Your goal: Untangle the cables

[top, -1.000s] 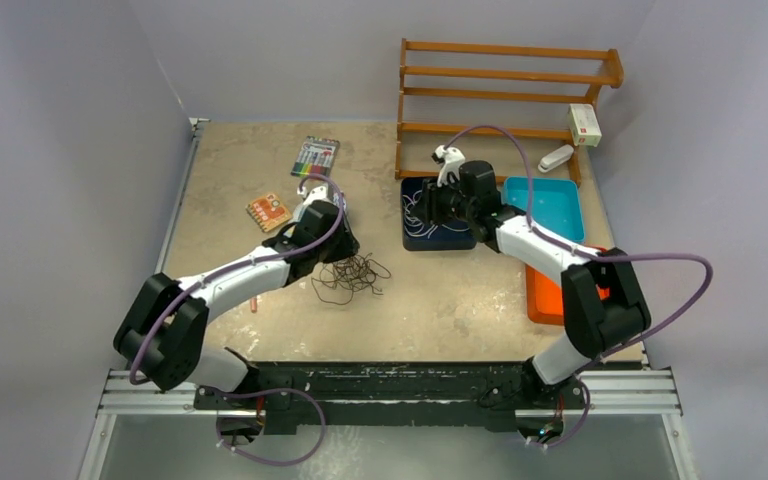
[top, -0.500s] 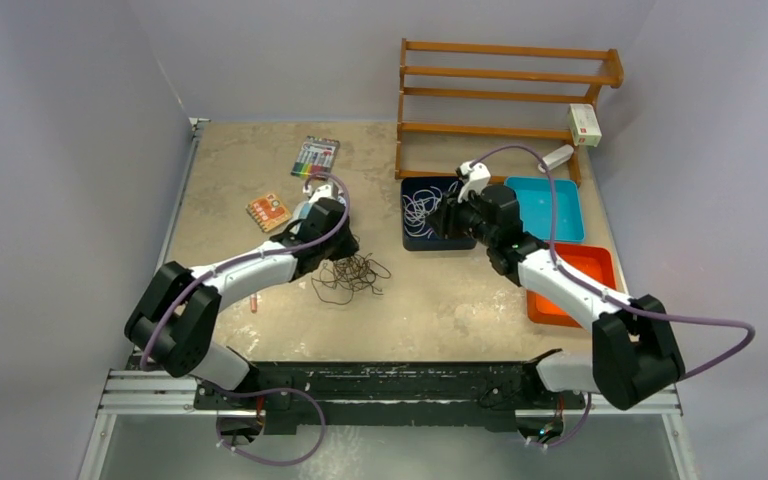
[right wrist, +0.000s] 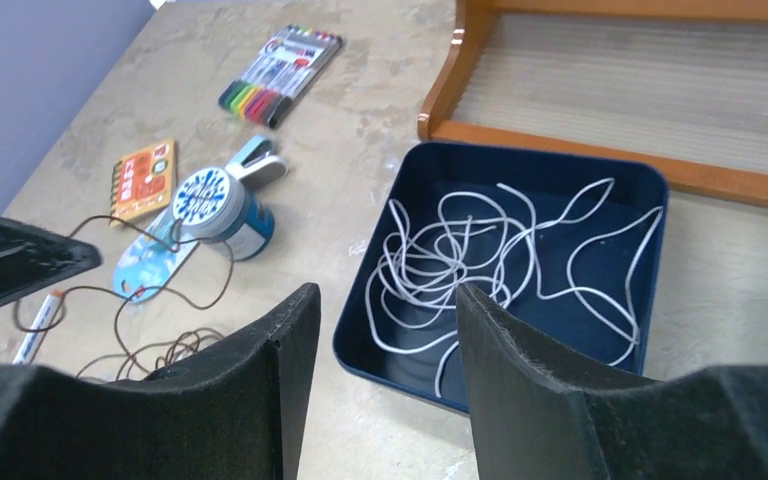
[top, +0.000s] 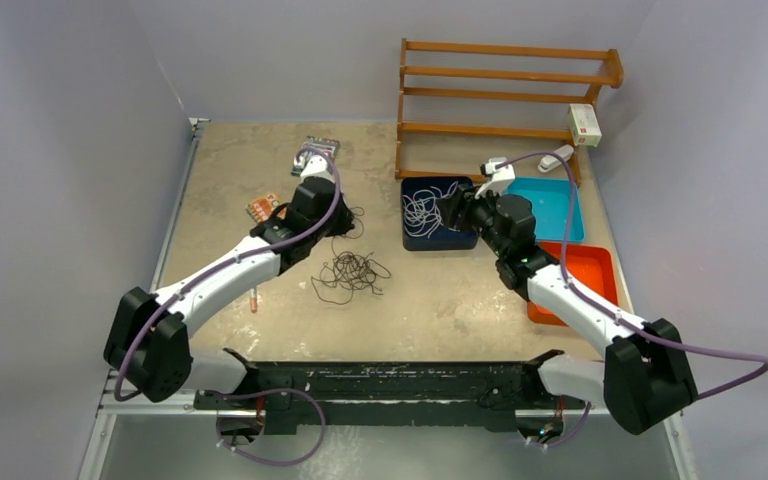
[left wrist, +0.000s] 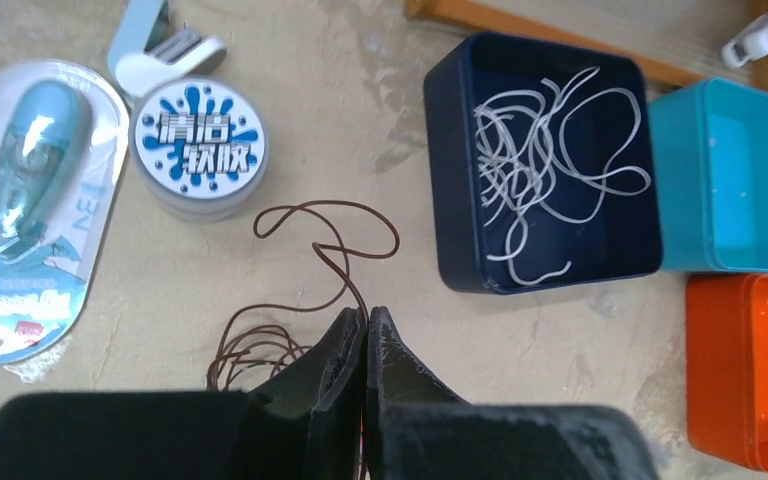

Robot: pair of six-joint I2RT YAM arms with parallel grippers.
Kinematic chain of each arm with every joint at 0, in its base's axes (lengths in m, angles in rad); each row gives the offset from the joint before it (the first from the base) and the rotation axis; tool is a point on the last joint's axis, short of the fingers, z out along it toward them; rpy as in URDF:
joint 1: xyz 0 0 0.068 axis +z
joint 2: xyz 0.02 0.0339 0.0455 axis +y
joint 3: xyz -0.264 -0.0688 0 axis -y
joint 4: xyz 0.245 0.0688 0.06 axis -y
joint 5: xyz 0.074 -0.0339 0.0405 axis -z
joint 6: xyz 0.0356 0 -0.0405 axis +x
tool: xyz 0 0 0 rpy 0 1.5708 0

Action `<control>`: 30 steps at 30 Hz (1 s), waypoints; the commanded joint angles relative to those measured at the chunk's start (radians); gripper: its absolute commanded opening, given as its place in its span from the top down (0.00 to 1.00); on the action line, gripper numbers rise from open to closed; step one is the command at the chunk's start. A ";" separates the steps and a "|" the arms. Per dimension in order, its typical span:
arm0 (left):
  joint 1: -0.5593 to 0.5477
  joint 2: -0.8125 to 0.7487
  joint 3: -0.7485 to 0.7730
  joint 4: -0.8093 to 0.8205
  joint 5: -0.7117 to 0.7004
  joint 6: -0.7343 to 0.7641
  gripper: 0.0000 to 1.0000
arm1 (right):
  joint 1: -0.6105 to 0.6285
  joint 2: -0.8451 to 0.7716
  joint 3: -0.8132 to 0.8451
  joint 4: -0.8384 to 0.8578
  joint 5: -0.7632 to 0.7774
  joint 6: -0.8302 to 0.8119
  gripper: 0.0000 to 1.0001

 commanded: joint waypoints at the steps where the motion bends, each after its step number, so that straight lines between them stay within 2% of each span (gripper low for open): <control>1: -0.002 -0.062 0.083 -0.028 0.011 0.097 1.00 | 0.001 -0.048 -0.010 0.108 0.129 0.013 0.44; 8: -0.002 -0.105 0.166 -0.030 0.149 0.196 1.00 | 0.002 -0.039 -0.007 0.142 0.124 -0.088 0.40; 12: -0.002 -0.132 0.223 -0.054 0.173 0.237 1.00 | 0.002 -0.028 -0.014 0.193 0.086 -0.130 0.39; 15: -0.001 -0.138 0.273 -0.097 0.174 0.280 1.00 | 0.002 -0.018 0.009 0.190 -0.017 -0.162 0.34; 17: -0.002 -0.138 0.303 -0.119 0.173 0.304 1.00 | 0.002 -0.004 0.047 0.140 -0.092 -0.183 0.32; 19: -0.002 -0.138 0.327 -0.132 0.174 0.316 1.00 | 0.001 0.007 0.057 0.169 -0.139 -0.211 0.32; 24: -0.002 -0.146 0.368 -0.140 0.175 0.324 1.00 | 0.005 0.055 0.060 0.325 -0.300 -0.153 0.32; 30: -0.002 -0.155 0.405 -0.138 0.160 0.324 1.00 | 0.094 0.161 0.109 0.444 -0.310 -0.050 0.32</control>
